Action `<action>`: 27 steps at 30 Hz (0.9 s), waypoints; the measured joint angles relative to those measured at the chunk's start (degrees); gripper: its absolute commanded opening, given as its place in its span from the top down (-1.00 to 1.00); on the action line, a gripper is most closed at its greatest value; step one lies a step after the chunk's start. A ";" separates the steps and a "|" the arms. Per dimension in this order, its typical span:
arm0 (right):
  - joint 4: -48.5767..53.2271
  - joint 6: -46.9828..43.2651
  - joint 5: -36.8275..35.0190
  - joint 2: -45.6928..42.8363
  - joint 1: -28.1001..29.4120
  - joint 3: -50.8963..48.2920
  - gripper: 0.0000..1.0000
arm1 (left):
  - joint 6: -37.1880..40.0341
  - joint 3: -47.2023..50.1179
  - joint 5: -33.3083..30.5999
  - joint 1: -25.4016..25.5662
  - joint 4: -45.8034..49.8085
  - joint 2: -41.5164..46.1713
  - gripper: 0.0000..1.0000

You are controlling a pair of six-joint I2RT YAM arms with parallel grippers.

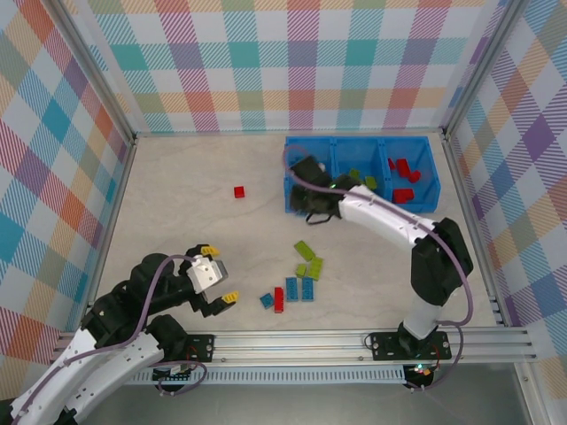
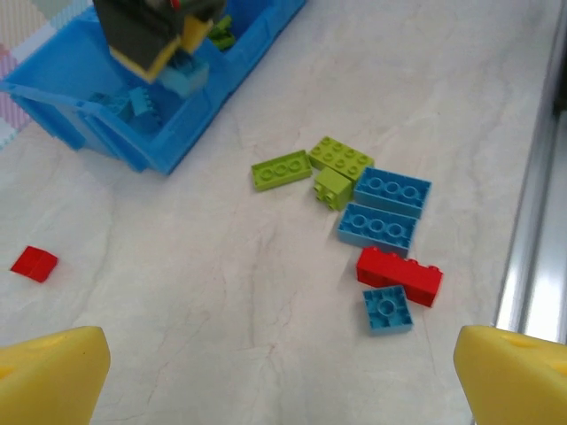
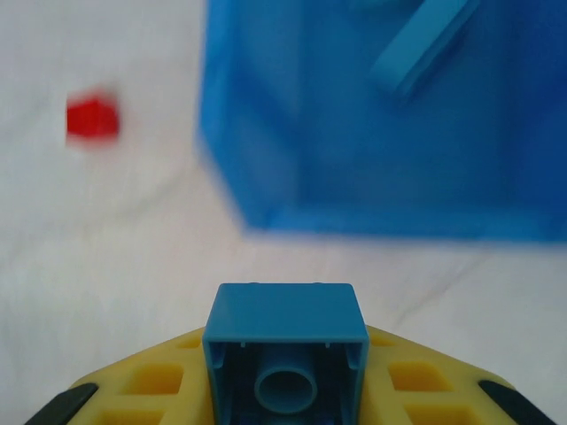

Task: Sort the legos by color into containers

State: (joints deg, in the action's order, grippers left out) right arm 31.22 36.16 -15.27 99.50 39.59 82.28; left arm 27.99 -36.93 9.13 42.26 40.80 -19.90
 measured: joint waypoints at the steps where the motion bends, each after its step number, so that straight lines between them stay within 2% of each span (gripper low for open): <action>1: -1.05 -1.38 -0.70 0.90 -2.64 1.46 0.38 | -0.59 0.26 -0.92 0.00 -0.63 0.39 -1.00; 6: -3.56 -6.32 -2.34 10.93 -8.74 12.96 0.19 | -3.48 1.40 -5.51 0.00 -3.54 3.52 -1.00; 10: -3.67 -9.33 -3.08 19.43 -9.16 21.35 -0.06 | -5.07 2.29 -9.86 0.00 -5.01 5.86 -1.00; 16: -1.40 -10.36 -3.17 21.92 -9.14 24.87 -0.13 | -7.52 2.69 -15.13 0.00 -6.29 6.03 -1.00; 21: -0.07 -11.21 -1.57 15.87 -9.14 21.64 -0.29 | -11.61 2.01 -17.94 -0.04 -6.27 1.18 -1.00; 27: -1.27 -13.92 4.39 -5.86 -9.14 7.02 -0.66 | -23.85 -9.97 -22.82 -0.42 -1.66 -18.51 -1.00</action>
State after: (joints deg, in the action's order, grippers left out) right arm 29.95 22.24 -10.87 93.65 30.46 89.30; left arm 4.14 -46.89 -13.69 41.85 39.13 -38.41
